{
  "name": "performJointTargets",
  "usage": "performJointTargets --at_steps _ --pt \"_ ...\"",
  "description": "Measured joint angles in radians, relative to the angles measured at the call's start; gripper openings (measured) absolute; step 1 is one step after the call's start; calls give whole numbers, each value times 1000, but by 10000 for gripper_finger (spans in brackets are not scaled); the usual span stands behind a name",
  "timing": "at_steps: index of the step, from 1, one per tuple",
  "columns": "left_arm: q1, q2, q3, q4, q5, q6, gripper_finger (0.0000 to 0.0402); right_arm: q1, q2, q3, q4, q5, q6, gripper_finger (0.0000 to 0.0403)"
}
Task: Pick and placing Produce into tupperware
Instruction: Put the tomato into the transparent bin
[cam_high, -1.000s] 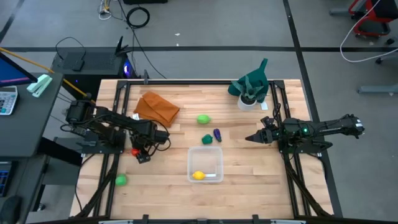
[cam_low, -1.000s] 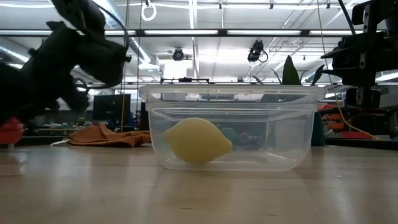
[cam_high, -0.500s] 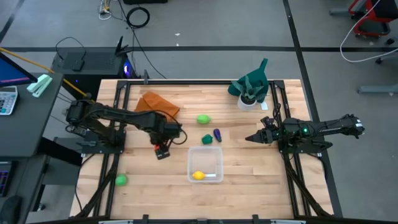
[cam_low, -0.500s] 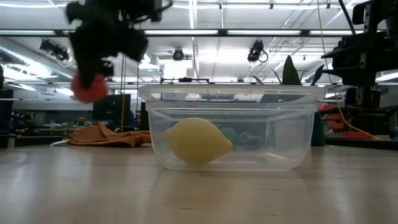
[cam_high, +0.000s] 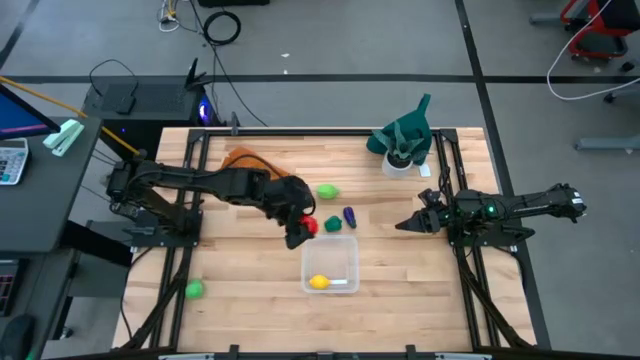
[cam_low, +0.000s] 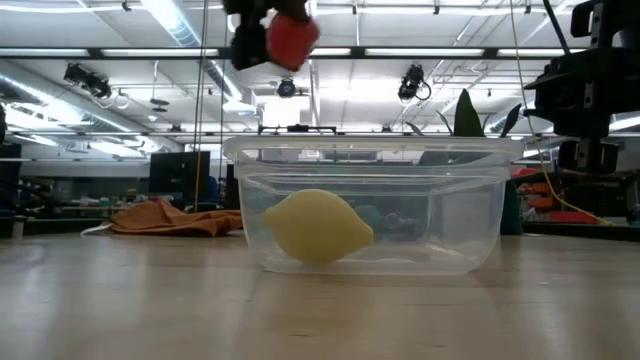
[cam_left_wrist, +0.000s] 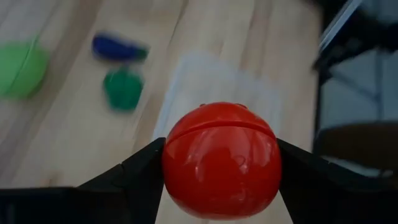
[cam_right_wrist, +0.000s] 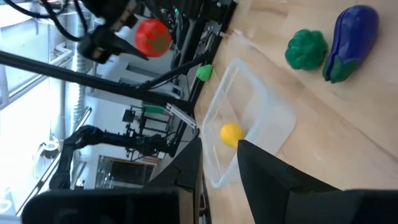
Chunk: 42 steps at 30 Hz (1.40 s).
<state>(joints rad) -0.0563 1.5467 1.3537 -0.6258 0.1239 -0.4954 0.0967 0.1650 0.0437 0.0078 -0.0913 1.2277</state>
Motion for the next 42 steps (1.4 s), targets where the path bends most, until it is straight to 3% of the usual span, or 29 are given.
performJointTargets --at_steps 11,23,31,36,42 --pt "-5 5 0 348 -1 -103 266 0 0 0 0 -43 8 68" --pt "-90 160 0 608 30 -210 266 0 0 0 8 -102 -8 68" --pt "-123 246 -2 620 53 -246 283 0 0 0 8 -108 -21 68" --pt "-134 279 -2 606 56 -260 265 0 0 0 8 -132 -25 68" --pt "-138 316 -2 552 55 -271 274 0 0 0 7 -151 -33 68"
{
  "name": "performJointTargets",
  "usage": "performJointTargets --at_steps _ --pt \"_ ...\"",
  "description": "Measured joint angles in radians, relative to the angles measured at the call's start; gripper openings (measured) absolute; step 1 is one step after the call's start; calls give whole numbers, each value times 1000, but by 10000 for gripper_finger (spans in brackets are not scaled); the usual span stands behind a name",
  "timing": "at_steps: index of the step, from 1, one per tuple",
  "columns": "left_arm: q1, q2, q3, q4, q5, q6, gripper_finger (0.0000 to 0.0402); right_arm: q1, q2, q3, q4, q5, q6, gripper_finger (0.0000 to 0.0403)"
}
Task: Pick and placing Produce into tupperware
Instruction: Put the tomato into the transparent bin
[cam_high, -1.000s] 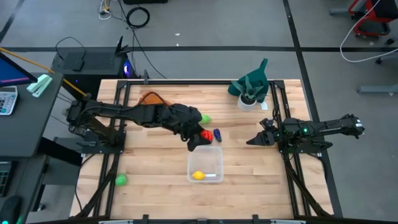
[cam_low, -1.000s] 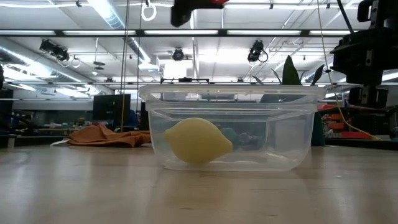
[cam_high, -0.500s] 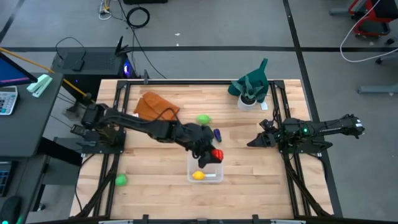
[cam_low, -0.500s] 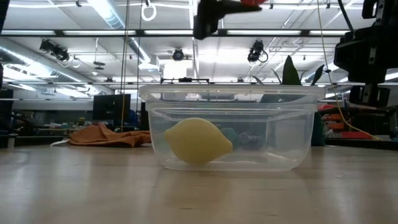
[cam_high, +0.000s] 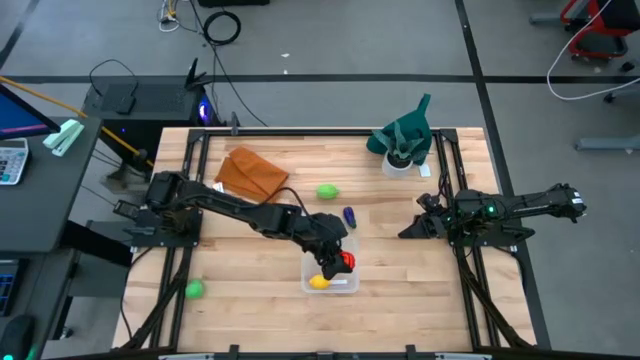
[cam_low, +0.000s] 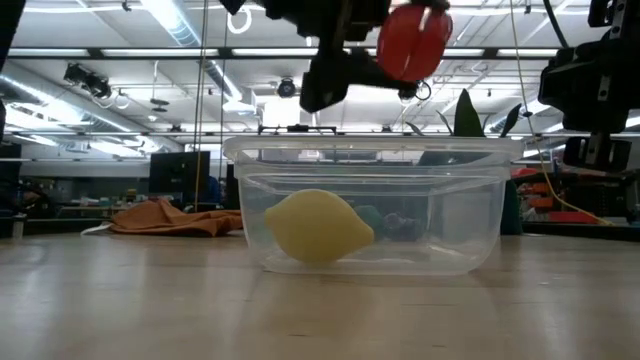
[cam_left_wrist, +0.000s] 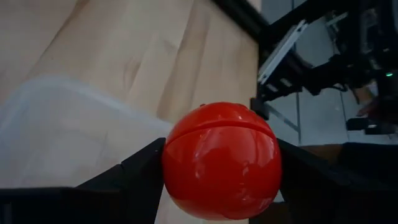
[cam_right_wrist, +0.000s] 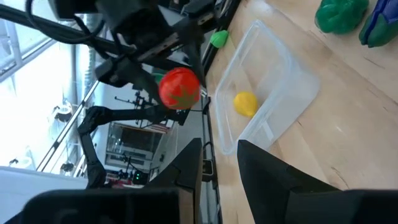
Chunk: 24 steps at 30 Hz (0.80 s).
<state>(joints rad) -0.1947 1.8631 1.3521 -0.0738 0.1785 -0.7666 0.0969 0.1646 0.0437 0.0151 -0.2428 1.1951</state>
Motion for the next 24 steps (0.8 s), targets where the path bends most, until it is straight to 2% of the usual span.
performJointTargets --at_steps 3,8,16,24 --pt "-2 4 0 -71 -1 0 281 0 0 0 0 -2 -9 68" --pt "-3 3 0 -164 -10 0 266 0 0 0 -4 -3 -27 68" --pt "-6 3 0 -246 -24 5 280 0 0 0 -9 -5 -48 68" --pt "-6 3 0 -325 -43 37 266 0 0 0 -11 -5 -71 68"
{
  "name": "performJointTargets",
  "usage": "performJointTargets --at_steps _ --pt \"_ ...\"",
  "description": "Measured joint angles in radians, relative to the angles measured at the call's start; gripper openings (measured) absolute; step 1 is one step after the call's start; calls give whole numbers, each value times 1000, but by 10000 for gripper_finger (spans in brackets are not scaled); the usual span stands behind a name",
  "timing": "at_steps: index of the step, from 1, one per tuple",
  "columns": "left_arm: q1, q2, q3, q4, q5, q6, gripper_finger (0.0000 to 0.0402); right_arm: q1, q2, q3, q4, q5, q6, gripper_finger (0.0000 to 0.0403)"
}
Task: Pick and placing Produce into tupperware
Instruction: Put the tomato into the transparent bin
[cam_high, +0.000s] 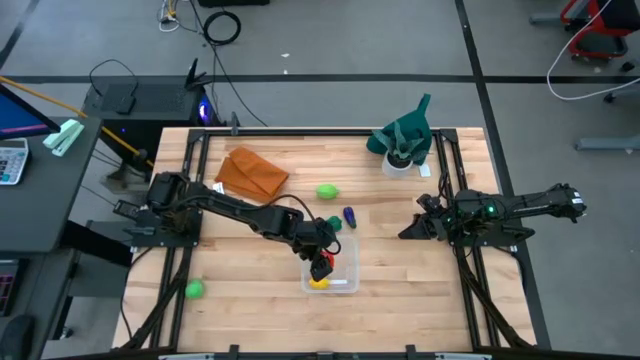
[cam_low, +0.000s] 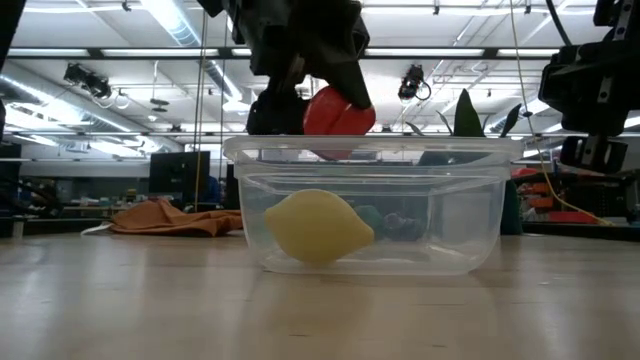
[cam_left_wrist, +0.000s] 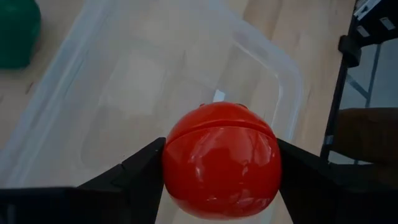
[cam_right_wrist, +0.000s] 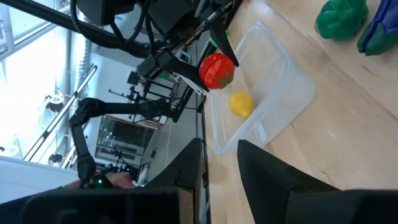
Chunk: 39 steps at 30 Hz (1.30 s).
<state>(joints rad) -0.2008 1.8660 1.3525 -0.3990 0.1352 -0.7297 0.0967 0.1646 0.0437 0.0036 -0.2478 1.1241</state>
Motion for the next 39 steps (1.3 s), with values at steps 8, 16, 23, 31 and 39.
performJointTargets --at_steps 8,16,23,31,39 --pt "0 0 0 -27 -11 32 273 0 0 0 -8 0 -2 68" --pt "1 0 0 -42 -43 92 273 0 0 0 -8 5 -2 68" --pt "1 0 0 -69 -74 195 266 0 0 0 -8 6 1 68" --pt "0 0 0 -73 -89 279 275 0 0 0 -8 6 4 68" --pt "0 0 0 -71 -95 328 268 0 0 0 -8 7 4 68"
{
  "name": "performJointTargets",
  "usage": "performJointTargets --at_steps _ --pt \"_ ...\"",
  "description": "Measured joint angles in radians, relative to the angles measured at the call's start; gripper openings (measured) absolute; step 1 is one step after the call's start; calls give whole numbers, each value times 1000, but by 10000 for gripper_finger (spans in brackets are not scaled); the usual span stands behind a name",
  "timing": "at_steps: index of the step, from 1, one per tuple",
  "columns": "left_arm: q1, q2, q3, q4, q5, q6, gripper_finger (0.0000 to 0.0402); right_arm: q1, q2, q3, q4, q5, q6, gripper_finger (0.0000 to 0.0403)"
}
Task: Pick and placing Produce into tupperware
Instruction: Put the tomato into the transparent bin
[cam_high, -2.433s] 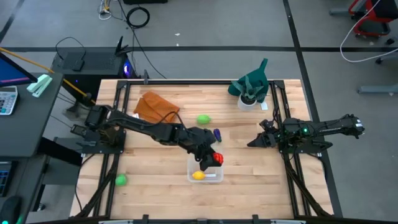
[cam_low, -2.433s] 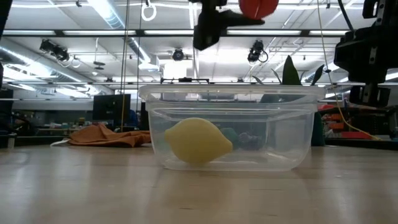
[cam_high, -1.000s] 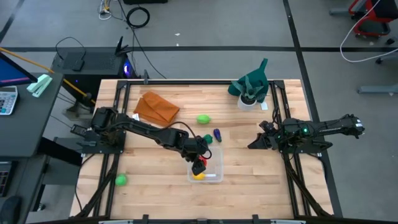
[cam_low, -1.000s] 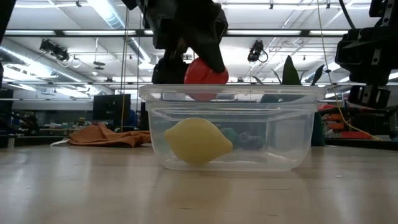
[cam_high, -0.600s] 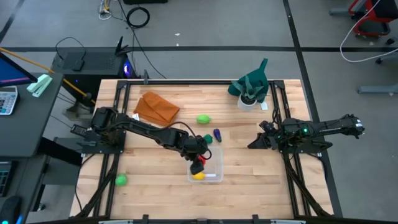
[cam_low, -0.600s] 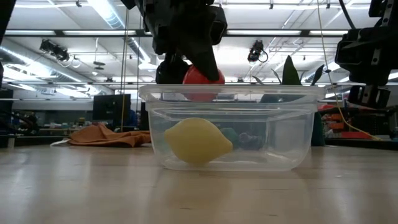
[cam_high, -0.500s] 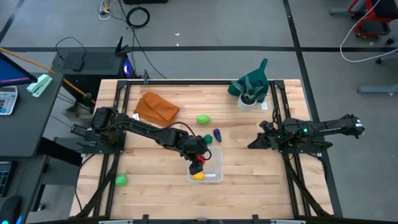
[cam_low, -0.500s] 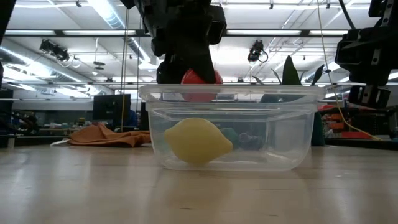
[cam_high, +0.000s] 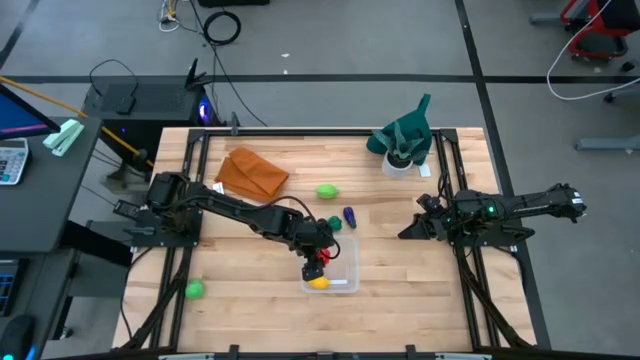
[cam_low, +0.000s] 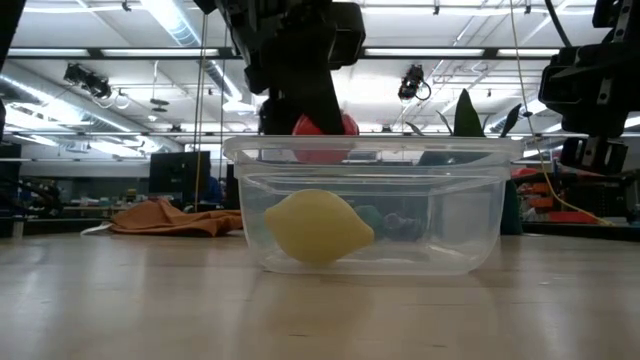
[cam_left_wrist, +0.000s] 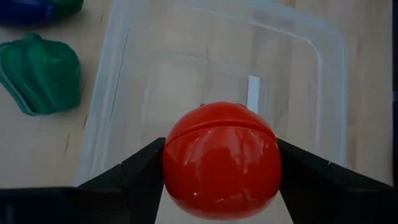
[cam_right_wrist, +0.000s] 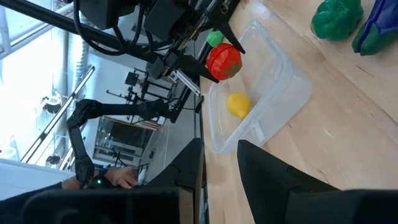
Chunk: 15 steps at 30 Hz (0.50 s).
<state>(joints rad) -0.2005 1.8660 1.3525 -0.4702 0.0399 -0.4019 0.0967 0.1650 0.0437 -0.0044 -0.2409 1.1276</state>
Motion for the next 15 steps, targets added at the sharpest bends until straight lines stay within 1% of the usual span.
performJointTargets --at_steps 5,8,10,12,13,15 --pt "1 4 0 13 -7 30 272 0 0 0 0 1 0 68" --pt "1 27 0 45 1 32 266 0 0 0 0 3 0 68" --pt "1 53 3 103 15 32 266 0 0 0 -1 9 -1 68" --pt "0 72 1 86 16 31 269 0 6 0 0 13 1 68" --pt "0 82 1 106 17 27 272 0 8 0 0 15 2 68" --pt "0 94 0 80 17 24 275 0 16 0 -2 15 4 68"
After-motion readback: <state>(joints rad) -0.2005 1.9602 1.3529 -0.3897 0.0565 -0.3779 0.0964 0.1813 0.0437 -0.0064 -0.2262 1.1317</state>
